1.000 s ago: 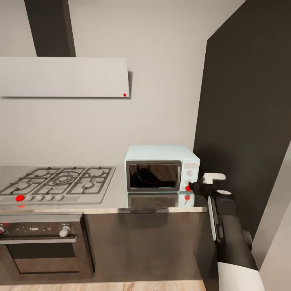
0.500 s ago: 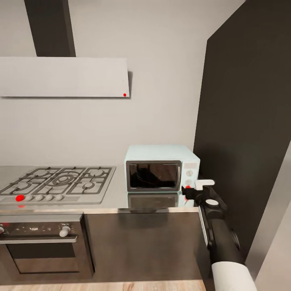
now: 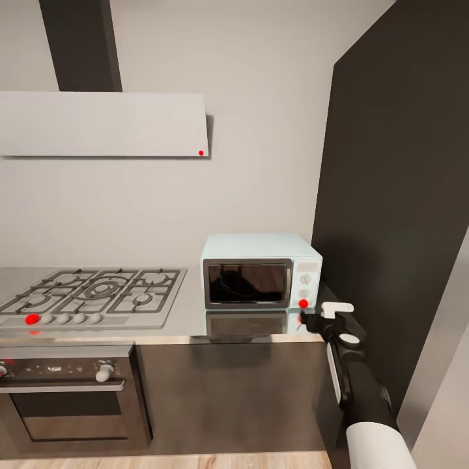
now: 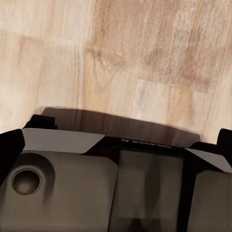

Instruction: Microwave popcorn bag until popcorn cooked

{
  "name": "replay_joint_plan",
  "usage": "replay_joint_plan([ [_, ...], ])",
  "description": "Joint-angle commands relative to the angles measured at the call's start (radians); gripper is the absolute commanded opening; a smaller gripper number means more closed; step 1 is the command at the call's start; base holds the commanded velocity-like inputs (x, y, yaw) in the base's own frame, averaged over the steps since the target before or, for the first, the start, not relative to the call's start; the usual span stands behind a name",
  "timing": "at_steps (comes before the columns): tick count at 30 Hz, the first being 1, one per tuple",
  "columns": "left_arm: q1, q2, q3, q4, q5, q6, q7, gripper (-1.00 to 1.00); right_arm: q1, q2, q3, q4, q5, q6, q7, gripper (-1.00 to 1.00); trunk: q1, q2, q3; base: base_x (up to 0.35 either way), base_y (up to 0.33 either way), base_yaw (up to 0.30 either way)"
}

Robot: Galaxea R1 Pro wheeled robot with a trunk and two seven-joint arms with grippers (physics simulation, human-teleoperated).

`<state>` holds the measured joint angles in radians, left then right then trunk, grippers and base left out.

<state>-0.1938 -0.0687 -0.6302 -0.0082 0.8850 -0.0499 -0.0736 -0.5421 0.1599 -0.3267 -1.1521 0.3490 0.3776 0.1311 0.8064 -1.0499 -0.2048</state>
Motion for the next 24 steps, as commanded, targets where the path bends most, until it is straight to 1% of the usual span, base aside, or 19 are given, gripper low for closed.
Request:
replay_joint_plan([
  [1, -0.001, 0.000, -0.008, 0.002, 0.011, -0.004, -0.005, 1.00, -0.001, 0.001, -0.003, 0.002, 0.011, 0.004, 0.010, 1.00, 0.000, -0.001, -0.001, 0.000, 0.000, 0.000],
  [2, -0.001, 0.000, -0.008, 0.002, 0.011, -0.004, -0.005, 1.00, -0.001, 0.001, -0.004, 0.006, 0.011, 0.003, 0.010, -1.00, 0.000, -0.001, -0.001, 0.000, 0.000, 0.000],
  [8, -0.001, 0.001, -0.008, 0.002, 0.012, -0.004, -0.005, 1.00, -0.001, 0.001, -0.004, 0.009, 0.013, 0.011, 0.039, -1.00, 0.000, -0.001, -0.001, 0.000, 0.000, 0.000],
  [10, -0.002, 0.001, -0.008, 0.002, 0.012, -0.004, -0.005, 1.00, -0.001, -0.005, -0.005, 0.008, 0.018, 0.013, 0.052, -1.00, 0.000, -0.001, -0.001, 0.000, 0.000, 0.000],
  [12, -0.001, 0.001, -0.008, 0.002, 0.012, -0.004, -0.005, 1.00, -0.001, -0.050, -0.005, 0.009, 0.013, 0.016, 0.088, -1.00, 0.000, -0.001, -0.001, 0.000, 0.000, 0.000],
  [13, -0.001, 0.001, -0.008, 0.002, 0.012, -0.004, -0.005, 1.00, -0.001, -0.065, -0.005, 0.009, 0.012, 0.016, 0.107, -1.00, 0.000, -0.001, -0.001, 0.000, 0.000, 0.000],
  [15, -0.001, 0.001, -0.008, 0.002, 0.012, -0.004, -0.005, 1.00, -0.002, -0.090, -0.005, 0.009, 0.012, 0.018, 0.164, -1.00, 0.000, -0.001, -0.001, 0.000, 0.000, 0.000],
  [17, -0.001, 0.001, -0.007, 0.002, 0.013, -0.004, -0.005, 1.00, -0.002, -0.103, -0.006, 0.010, 0.012, 0.018, 0.181, -1.00, 0.000, -0.001, -0.001, 0.000, 0.000, 0.000],
  [18, -0.001, 0.001, -0.007, 0.002, 0.012, -0.004, -0.005, 1.00, -0.002, -0.121, -0.005, 0.011, 0.011, 0.018, 0.188, -1.00, 0.000, -0.001, -0.001, 0.000, 0.000, 0.000],
  [19, -0.001, 0.001, -0.007, 0.002, 0.012, -0.004, -0.005, 1.00, -0.001, -0.129, -0.004, 0.011, 0.011, 0.018, 0.191, -1.00, 0.000, -0.001, -0.001, 0.000, 0.000, 0.000],
  [24, -0.001, 0.001, -0.007, 0.002, 0.012, -0.004, -0.005, 1.00, -0.001, -0.133, -0.004, 0.009, 0.012, 0.019, 0.191, -1.00, 0.000, -0.001, -0.001, 0.000, 0.000, 0.000],
])
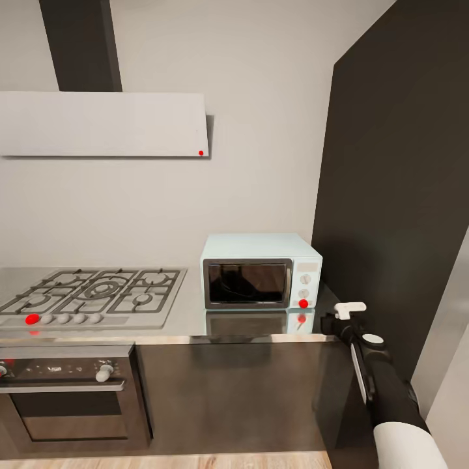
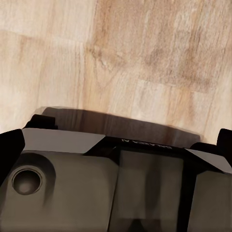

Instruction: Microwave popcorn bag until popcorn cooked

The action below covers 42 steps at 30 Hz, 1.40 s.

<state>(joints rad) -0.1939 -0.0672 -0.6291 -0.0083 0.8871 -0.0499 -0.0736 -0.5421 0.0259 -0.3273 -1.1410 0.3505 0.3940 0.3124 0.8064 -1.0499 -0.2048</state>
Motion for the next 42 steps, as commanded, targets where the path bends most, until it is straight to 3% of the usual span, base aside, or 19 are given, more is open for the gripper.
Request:
replay_joint_plan([
  [1, -0.001, 0.000, -0.009, 0.002, 0.010, -0.004, -0.005, 1.00, -0.001, 0.001, -0.004, -0.002, 0.010, 0.003, 0.009, -1.00, 0.000, -0.001, -0.001, 0.000, 0.000, 0.000],
  [7, 0.000, 0.000, -0.010, 0.002, 0.012, -0.005, -0.005, 1.00, -0.001, 0.009, -0.029, 0.027, 0.020, 0.015, 0.005, -1.00, 0.000, -0.001, -0.001, 0.000, 0.000, 0.000],
  [23, 0.000, -0.002, -0.011, 0.001, 0.012, -0.004, -0.005, 1.00, -0.001, 0.017, -0.028, 0.076, 0.013, 0.083, 0.065, -1.00, 0.000, -0.001, -0.001, 0.002, 0.000, 0.000],
  [42, 0.000, 0.000, -0.011, 0.001, 0.012, -0.004, -0.006, 1.00, -0.001, 0.017, -0.028, 0.076, 0.016, 0.083, 0.061, -1.00, 0.000, -0.001, -0.001, 0.227, 0.000, 0.000],
])
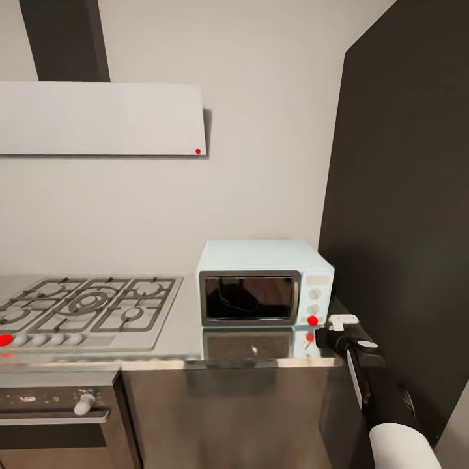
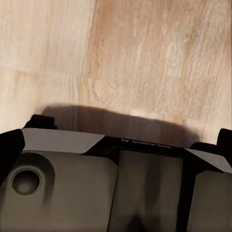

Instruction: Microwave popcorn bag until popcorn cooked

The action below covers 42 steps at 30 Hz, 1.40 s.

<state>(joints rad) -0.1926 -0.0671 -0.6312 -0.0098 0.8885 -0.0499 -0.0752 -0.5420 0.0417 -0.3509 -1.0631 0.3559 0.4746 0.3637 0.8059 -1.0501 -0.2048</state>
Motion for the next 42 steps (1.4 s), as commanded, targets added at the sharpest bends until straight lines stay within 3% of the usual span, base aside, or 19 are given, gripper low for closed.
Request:
replay_joint_plan([
  [1, -0.001, 0.000, -0.008, 0.002, 0.010, -0.004, -0.005, 1.00, -0.001, 0.001, -0.004, -0.002, 0.011, 0.003, 0.009, -1.00, 0.001, -0.001, -0.001, 0.243, 0.000, 0.000],
  [13, -0.001, 0.001, -0.008, 0.002, 0.010, -0.004, -0.005, 1.00, -0.001, -0.001, -0.005, 0.006, 0.012, -0.005, -0.002, -1.00, 0.001, -0.001, -0.001, 0.236, 0.000, 0.000],
  [16, -0.001, 0.001, -0.008, 0.002, 0.010, -0.004, -0.005, 1.00, -0.001, -0.009, -0.006, 0.061, 0.013, -0.010, -0.023, -1.00, 0.001, -0.001, -0.001, 0.162, 0.000, 0.000],
  [23, -0.001, 0.001, -0.007, 0.002, 0.011, -0.005, -0.005, 1.00, -0.001, -0.016, -0.006, 0.110, 0.014, -0.013, -0.038, -1.00, 0.001, -0.001, -0.001, 0.027, 0.000, 0.000],
  [42, -0.002, 0.001, -0.007, 0.003, 0.010, -0.005, -0.006, 1.00, -0.001, -0.014, -0.006, 0.112, 0.016, -0.014, -0.037, -1.00, 0.001, -0.001, -0.001, 0.056, 0.000, 0.000],
])
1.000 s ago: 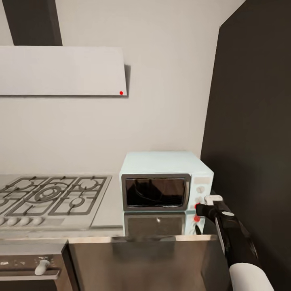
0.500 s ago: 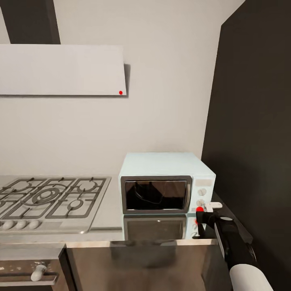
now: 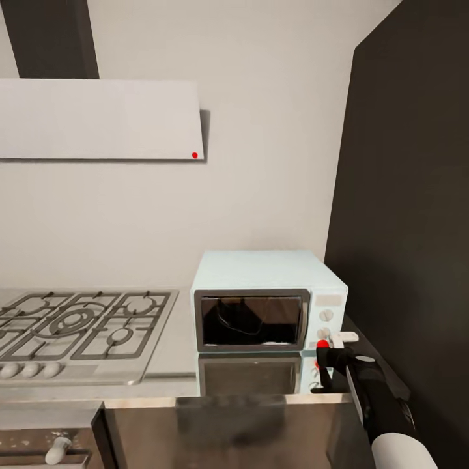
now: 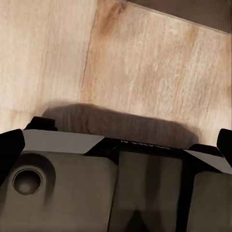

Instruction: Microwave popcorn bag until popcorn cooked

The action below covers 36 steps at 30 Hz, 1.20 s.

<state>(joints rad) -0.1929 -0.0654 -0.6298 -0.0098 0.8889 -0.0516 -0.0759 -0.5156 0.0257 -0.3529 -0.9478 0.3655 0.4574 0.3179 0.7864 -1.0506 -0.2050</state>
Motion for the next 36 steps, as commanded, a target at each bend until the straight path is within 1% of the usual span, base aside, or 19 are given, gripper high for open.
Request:
replay_joint_plan([
  [1, -0.001, -0.001, -0.009, 0.002, 0.010, -0.003, -0.004, 1.00, -0.028, 0.002, -0.005, -0.003, 0.006, 0.003, 0.009, -1.00, 0.020, 0.000, -0.001, 0.206, 0.000, 0.000],
  [5, -0.001, -0.001, -0.009, 0.002, 0.010, -0.003, -0.004, 1.00, -0.028, 0.001, -0.005, -0.006, 0.006, 0.003, 0.012, -1.00, 0.020, 0.000, -0.001, 0.020, 0.000, 0.000],
  [8, -0.001, -0.001, -0.009, 0.002, 0.010, -0.004, -0.004, 1.00, -0.028, 0.002, -0.006, -0.026, 0.002, 0.003, 0.024, -1.00, 0.020, 0.000, -0.001, 0.001, 0.000, 0.000],
  [13, -0.001, -0.001, -0.009, 0.002, 0.010, -0.004, -0.004, 1.00, -0.028, 0.002, -0.006, -0.032, 0.002, 0.004, 0.016, -1.00, 0.020, 0.000, -0.001, -0.009, 0.000, 0.000],
  [36, -0.001, -0.002, -0.010, 0.002, 0.011, -0.004, -0.004, 1.00, -0.028, 0.003, -0.005, -0.031, 0.009, 0.006, 0.017, -1.00, 0.020, 0.000, -0.001, -0.330, 0.000, 0.000],
])
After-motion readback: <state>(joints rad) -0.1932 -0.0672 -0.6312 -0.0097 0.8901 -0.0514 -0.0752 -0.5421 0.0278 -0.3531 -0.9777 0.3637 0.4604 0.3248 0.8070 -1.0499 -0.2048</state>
